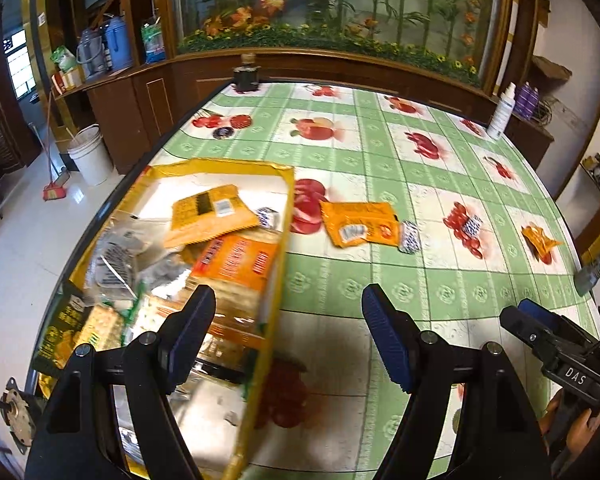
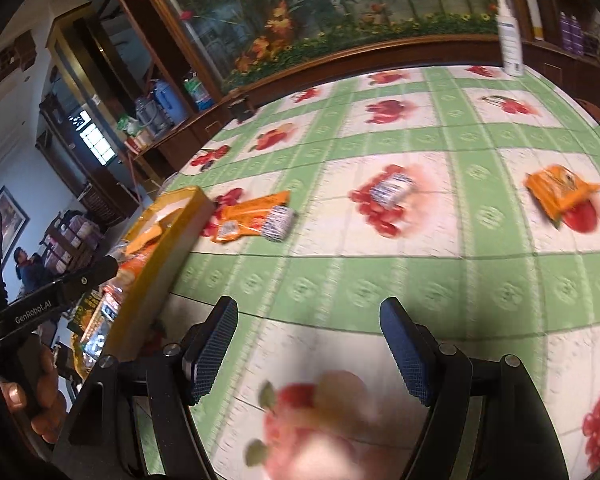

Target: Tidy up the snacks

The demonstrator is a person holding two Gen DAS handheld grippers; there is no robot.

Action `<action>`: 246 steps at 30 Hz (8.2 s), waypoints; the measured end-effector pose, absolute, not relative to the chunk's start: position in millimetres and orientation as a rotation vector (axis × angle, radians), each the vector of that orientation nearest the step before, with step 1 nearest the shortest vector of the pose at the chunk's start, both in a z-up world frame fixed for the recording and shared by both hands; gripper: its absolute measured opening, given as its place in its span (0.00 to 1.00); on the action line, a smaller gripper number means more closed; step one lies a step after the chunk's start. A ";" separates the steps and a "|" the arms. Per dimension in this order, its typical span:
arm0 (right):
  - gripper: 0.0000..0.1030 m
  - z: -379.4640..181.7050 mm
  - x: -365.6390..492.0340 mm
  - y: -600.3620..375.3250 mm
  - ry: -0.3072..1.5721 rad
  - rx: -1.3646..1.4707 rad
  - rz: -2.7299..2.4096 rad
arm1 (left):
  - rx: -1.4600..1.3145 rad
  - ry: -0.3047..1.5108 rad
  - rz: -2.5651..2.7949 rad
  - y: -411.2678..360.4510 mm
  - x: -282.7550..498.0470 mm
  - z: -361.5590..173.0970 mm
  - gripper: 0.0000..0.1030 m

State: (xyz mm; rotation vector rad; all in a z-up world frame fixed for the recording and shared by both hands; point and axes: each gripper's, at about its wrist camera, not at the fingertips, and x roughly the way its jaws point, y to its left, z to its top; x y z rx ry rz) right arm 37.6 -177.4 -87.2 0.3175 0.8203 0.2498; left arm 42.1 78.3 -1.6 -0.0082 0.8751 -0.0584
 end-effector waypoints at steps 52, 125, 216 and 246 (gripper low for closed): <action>0.77 -106.0 106.3 -321.4 0.805 0.401 -0.140 | 0.102 0.982 -0.178 -41.4 142.0 -62.7 0.59; 0.41 -31.0 -6.0 -130.1 0.697 0.234 0.425 | 0.016 0.751 -0.050 66.9 -1.7 10.6 0.17; 0.52 -58.2 56.9 -1.3 0.806 0.184 0.627 | -0.139 0.810 0.216 200.4 0.5 -21.0 0.42; 0.61 -74.1 59.3 -140.4 0.796 0.323 0.364 | 0.027 0.801 0.003 68.6 33.9 1.1 0.59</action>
